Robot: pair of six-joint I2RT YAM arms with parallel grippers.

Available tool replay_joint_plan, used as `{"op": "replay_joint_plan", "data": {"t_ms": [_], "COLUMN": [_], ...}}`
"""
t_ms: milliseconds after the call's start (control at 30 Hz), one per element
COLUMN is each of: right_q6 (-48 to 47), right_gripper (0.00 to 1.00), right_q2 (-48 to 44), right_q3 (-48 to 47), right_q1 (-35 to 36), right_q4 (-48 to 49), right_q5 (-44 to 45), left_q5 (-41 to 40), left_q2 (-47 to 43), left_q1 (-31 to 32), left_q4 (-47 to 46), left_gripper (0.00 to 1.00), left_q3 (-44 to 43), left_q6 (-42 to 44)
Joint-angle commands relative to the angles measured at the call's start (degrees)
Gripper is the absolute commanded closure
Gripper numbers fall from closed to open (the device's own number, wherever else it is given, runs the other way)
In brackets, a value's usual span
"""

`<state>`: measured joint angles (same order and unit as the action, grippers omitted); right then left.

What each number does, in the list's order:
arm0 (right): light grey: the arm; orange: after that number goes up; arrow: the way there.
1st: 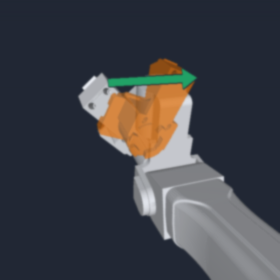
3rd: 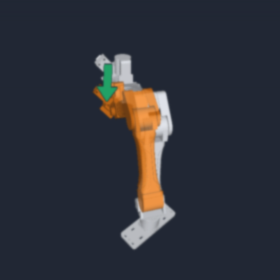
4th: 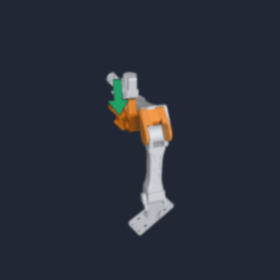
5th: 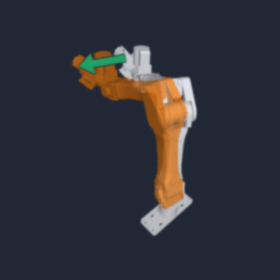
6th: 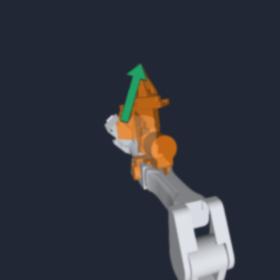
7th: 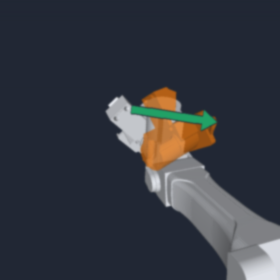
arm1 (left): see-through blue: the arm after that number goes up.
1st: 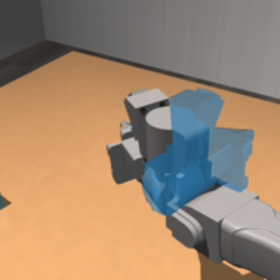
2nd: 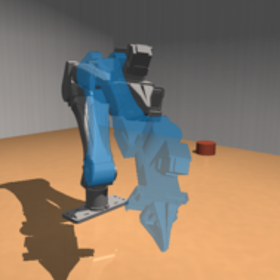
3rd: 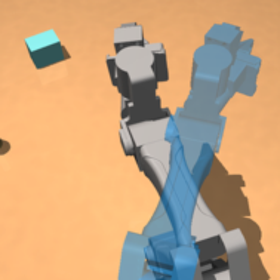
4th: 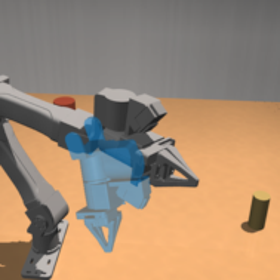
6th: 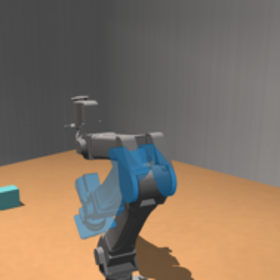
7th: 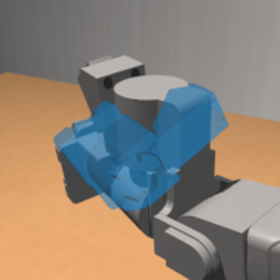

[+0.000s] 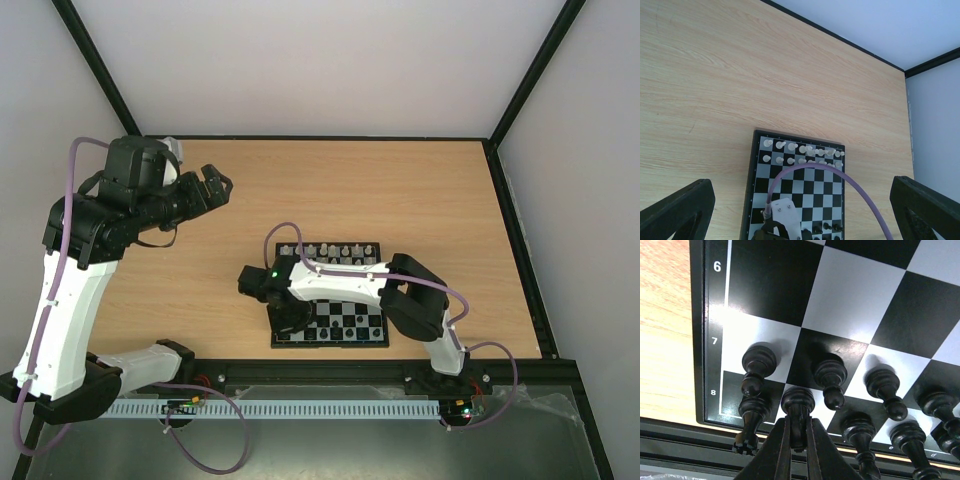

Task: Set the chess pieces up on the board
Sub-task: Adjust the chess piece on the chessboard.

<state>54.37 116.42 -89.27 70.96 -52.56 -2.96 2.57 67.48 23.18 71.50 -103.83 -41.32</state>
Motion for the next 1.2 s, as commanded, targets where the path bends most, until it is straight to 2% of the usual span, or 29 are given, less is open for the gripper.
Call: {"op": "replay_joint_plan", "data": {"t_ms": [0,500,1167], "right_q6": [0.9,5.2,4.3], "right_gripper": [0.96,0.97,0.96], "right_q2": [0.7,-3.4,-1.8], "right_q3": [-0.9,4.4,2.6], "right_q1": [0.4,0.7,1.2], "right_q4": [-3.8,-3.2,-2.8], "right_q5": [0.8,0.1,-0.3], "left_q5": [0.0,0.6,0.6], "left_q2": [-0.2,-1.6,-2.0], "left_q1": [-0.3,-0.3,-0.3], "left_q4": [0.7,0.3,0.1], "left_gripper": [0.01,0.01,0.01], "left_q3": [0.5,2.3,2.8], "left_q6": [0.5,0.2,0.2]}}
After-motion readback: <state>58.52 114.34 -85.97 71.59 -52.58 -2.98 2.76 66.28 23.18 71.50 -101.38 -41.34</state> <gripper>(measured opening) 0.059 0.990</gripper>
